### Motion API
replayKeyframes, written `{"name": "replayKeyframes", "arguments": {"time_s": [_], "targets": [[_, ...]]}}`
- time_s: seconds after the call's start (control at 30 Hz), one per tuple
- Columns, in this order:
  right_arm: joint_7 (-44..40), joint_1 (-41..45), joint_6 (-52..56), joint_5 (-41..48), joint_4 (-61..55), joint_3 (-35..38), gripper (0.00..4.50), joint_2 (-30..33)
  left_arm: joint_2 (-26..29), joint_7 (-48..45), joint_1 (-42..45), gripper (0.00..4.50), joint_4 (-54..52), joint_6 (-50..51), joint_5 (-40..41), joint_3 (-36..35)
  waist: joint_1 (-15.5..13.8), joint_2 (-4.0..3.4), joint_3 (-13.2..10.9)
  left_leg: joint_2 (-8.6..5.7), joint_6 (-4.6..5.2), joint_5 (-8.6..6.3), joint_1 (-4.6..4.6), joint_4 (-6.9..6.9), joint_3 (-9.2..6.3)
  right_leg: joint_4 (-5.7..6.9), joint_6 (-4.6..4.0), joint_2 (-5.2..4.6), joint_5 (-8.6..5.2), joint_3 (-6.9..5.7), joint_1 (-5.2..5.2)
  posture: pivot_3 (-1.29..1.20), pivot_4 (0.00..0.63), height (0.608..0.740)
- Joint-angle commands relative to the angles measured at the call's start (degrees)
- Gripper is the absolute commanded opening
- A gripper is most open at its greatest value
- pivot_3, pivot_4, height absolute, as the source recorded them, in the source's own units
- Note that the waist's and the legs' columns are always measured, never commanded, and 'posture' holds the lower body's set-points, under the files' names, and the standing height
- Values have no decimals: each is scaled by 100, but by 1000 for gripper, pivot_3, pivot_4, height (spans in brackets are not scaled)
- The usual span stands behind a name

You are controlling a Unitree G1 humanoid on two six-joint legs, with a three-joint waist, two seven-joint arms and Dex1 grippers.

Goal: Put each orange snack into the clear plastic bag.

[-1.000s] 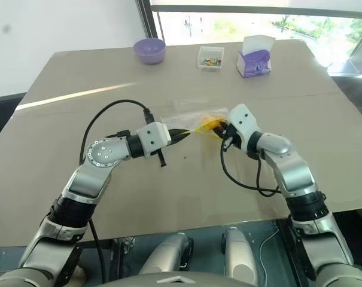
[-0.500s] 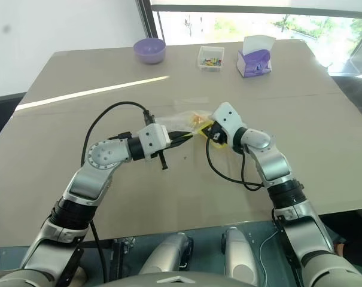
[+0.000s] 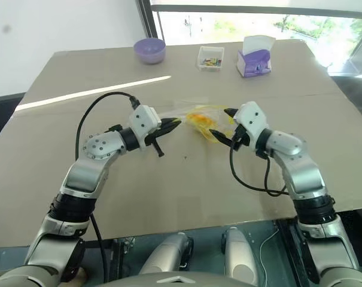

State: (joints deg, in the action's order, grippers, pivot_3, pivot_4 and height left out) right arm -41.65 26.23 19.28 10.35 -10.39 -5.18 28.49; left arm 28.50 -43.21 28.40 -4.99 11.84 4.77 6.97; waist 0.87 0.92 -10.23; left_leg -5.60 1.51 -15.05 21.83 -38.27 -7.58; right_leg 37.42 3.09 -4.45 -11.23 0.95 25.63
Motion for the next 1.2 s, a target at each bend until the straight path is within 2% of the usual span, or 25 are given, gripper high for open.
{"name": "replayKeyframes", "arguments": {"time_s": [0.03,0.23,0.4,0.73,0.8,0.83,0.87,0.9,0.93,0.97,1.07,1.2], "targets": [[335,-155,-576,-687,-118,-98,4476,226,-45,57,177,0,-82,77,208,-218,-9,0,0,0,0,0,0,0,0,0,0,0,0,-1,0,0,150,740],[648,-279,-1368,-1704,474,-535,4476,447,-38,21,260,0,-113,184,351,-276,-5,0,0,-2,-1,1,1,-1,6,-1,1,-2,0,4,1,0,150,740],[881,-139,-1745,-2116,1113,-680,4476,346,-33,-7,252,0,-205,226,385,-288,-8,1,0,-1,-1,1,0,-1,6,-1,0,-1,0,4,0,0,150,740],[1023,346,-2173,-1981,1782,-543,4476,-105,-2,-1,203,0,-240,176,359,-280,-9,1,0,-1,-2,1,0,-1,8,-2,0,1,0,8,1,0,150,740],[968,326,-2230,-1932,1732,-531,3930,-104,11,10,184,0,-248,168,352,-296,-13,1,0,-1,-1,1,1,-1,7,-3,0,1,0,8,1,0,150,740],[929,310,-2248,-1890,1702,-524,3521,-105,15,15,175,0,-247,161,348,-300,-13,1,0,-2,-1,1,1,-1,7,-3,0,0,0,8,1,0,150,740],[870,286,-2258,-1858,1658,-534,3521,-89,16,20,168,0,-243,153,344,-301,-11,1,0,-2,-1,1,1,-1,7,-3,0,0,0,8,1,0,150,740],[822,260,-2266,-1837,1614,-547,2779,-69,17,25,161,0,-243,144,340,-299,-12,1,0,-2,-1,1,1,-1,7,-3,0,0,1,8,1,0,150,740],[792,243,-2263,-1818,1587,-554,2669,-56,15,31,157,0,-238,134,335,-294,-7,1,0,-2,-1,1,1,-1,7,-2,0,1,0,8,1,0,150,740],[770,233,-2271,-1809,1569,-556,2102,-45,15,34,154,0,-237,122,329,-290,-4,0,0,-1,-1,1,0,-1,8,-2,0,1,1,8,1,0,150,740],[738,221,-2298,-1794,1529,-552,874,-22,20,31,151,0,-231,97,323,-282,-3,0,0,-1,-1,1,0,-1,8,-2,0,1,0,9,1,0,150,740],[684,212,-2299,-1781,1496,-548,874,-2,36,9,142,0,-213,40,309,-267,-6,0,0,-1,-1,1,0,-1,8,-2,0,1,1,9,1,0,150,740]]}}
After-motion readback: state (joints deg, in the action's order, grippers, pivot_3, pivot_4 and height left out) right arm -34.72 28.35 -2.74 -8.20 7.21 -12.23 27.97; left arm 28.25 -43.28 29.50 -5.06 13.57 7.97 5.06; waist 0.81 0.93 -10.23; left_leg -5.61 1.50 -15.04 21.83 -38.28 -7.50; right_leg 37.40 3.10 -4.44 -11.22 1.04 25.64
